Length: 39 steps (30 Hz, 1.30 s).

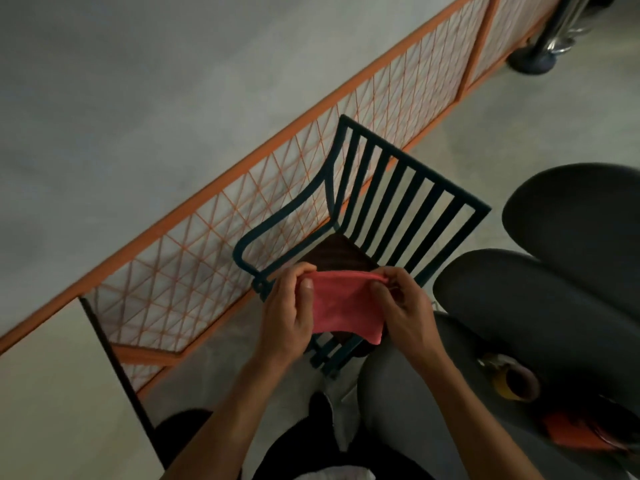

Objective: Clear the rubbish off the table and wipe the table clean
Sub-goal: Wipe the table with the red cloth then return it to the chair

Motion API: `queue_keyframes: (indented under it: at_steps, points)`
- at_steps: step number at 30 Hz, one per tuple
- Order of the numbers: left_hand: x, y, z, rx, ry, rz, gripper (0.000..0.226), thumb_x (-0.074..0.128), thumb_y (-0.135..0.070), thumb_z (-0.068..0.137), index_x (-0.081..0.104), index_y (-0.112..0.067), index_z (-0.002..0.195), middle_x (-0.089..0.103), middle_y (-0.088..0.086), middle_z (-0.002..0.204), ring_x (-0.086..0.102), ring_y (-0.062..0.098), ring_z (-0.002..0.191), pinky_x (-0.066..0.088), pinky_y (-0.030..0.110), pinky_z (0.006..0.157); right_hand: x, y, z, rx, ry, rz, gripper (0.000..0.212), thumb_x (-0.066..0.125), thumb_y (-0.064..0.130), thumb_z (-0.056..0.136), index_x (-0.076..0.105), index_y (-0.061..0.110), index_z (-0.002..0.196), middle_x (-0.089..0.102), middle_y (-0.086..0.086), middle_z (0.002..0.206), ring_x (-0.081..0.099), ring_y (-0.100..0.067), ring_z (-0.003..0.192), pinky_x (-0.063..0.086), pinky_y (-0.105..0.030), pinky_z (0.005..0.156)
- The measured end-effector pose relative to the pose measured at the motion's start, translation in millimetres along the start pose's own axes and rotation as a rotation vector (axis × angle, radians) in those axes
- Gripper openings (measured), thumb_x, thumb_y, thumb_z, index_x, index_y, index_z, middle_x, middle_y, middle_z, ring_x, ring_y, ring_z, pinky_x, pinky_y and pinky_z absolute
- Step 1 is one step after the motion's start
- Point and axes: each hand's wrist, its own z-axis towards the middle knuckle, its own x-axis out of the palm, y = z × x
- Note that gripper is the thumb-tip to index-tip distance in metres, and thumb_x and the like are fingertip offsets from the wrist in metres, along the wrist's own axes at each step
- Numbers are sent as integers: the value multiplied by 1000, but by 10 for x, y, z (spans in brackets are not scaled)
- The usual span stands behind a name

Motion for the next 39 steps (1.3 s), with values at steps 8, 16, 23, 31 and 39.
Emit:
queue_keyframes:
  at_steps: [8,16,23,31,39]
  points:
    - [-222,-302,98,131,-181,-72,22,45,-13,104,56,-11,124,52,-26,111,58,-6,98,48,12,81,74,489,-74,-91,-18,29,12,48,26,103,56,27,112,62,6,102,60,-4,87,46,-22,71]
    - [-434,-472,77,190,-297,-130,18,47,-6,104,50,-18,116,51,-20,103,56,-3,88,49,15,74,199,871,-101,-211,-9,-6,12,42,22,105,50,20,113,57,3,95,57,-1,77,51,-20,62]
    - [-702,-825,-67,164,-376,4,17,46,-6,105,60,-13,113,58,-14,99,58,-5,89,46,10,74,138,1153,-251,-326,39,-44,14,42,26,105,51,22,116,58,8,97,57,-3,83,51,-25,71]
    - [-795,-1227,-875,109,-539,134,28,47,9,97,70,-6,95,63,9,100,58,-1,98,42,9,87,-35,1280,-763,-455,216,-33,17,42,27,105,51,19,117,60,6,90,57,-4,76,46,-14,61]
    - [-1025,-1518,-1825,-72,-719,183,29,43,0,102,68,-11,113,63,4,113,60,12,110,45,21,98,181,1338,-1379,-499,448,54,14,45,25,105,54,19,114,62,2,97,58,-3,85,46,-14,72]
